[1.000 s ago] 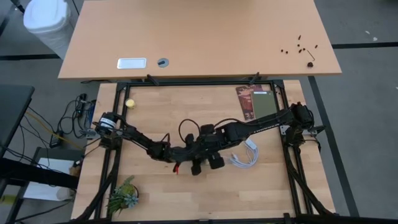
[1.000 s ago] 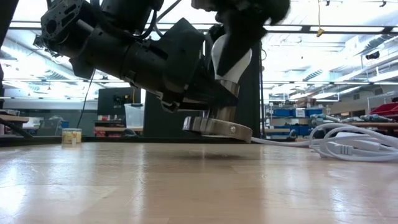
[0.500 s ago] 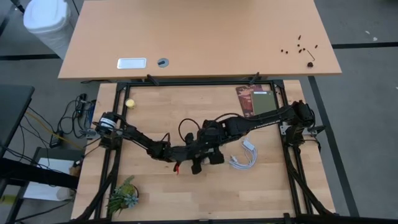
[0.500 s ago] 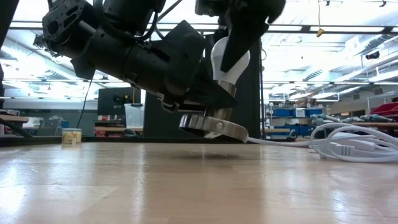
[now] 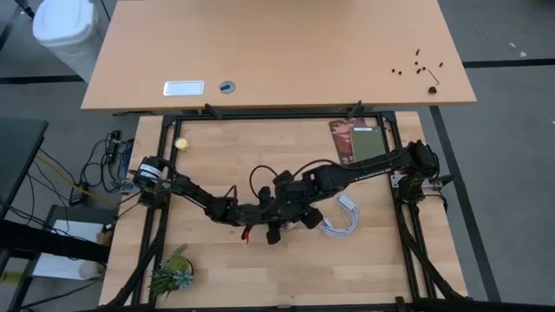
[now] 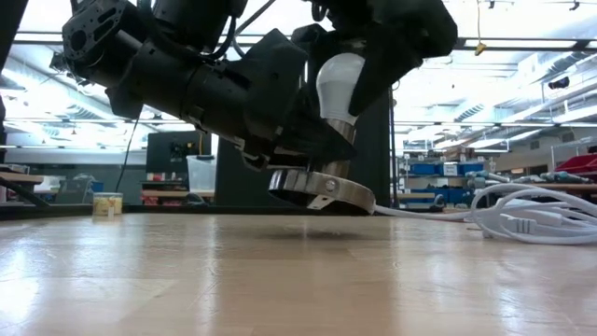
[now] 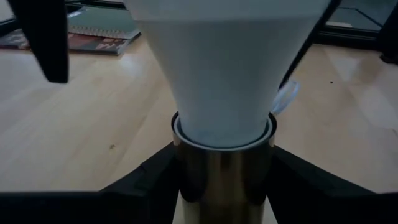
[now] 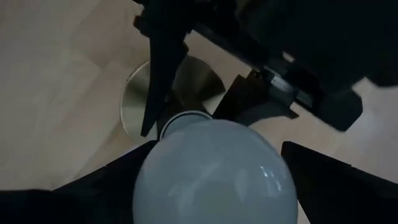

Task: Screw lightbulb
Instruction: Insert the lightbulb into the lamp, then remove the lightbulb from the lamp

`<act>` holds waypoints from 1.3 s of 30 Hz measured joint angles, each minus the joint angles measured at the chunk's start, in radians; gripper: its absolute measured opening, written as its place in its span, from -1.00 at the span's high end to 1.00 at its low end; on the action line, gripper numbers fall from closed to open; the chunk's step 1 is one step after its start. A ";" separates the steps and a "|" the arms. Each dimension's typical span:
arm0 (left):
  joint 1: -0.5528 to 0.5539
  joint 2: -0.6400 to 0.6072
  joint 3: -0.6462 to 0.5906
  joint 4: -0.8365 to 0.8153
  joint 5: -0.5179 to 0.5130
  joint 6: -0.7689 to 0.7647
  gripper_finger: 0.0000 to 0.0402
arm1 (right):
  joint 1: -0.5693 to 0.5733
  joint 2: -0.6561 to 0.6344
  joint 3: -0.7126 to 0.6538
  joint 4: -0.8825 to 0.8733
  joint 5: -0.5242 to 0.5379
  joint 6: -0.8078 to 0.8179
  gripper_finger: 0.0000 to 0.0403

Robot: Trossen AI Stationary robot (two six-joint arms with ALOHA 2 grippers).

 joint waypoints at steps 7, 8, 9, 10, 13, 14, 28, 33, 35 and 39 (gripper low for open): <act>-0.002 0.000 0.000 -0.028 0.036 0.016 -0.05 | 0.023 -0.007 0.000 -0.123 0.057 0.212 -0.72; -0.002 0.000 0.000 -0.028 0.037 0.025 -0.05 | 0.026 -0.007 0.000 -0.148 0.072 0.243 -0.72; -0.002 0.000 0.000 -0.030 0.037 0.030 -0.06 | 0.029 -0.007 0.000 -0.171 0.083 0.275 -0.72; -0.002 0.000 0.000 -0.029 0.037 0.034 -0.07 | 0.032 -0.007 0.000 -0.191 0.086 0.307 -0.72; -0.002 0.000 0.000 -0.032 0.037 0.058 -0.14 | 0.034 -0.007 0.000 -0.230 0.085 0.414 -0.72; -0.002 0.000 0.000 -0.039 0.038 0.062 -0.18 | 0.034 -0.007 0.000 -0.237 0.082 0.448 -0.72; -0.012 -0.155 0.001 -0.357 0.109 0.028 -0.37 | 0.141 -0.006 -0.045 -0.176 0.051 0.641 -0.72; -0.043 -0.181 0.001 -0.404 0.108 0.019 -0.34 | 0.177 -0.006 -0.170 0.040 0.073 0.672 -0.71; -0.056 -0.181 0.001 -0.414 0.106 -0.006 -0.34 | 0.182 -0.006 -0.223 0.121 0.106 0.705 -0.71; -0.098 -0.180 0.001 -0.458 0.028 -0.065 -0.34 | 0.184 -0.006 -0.326 0.292 0.139 0.741 -0.71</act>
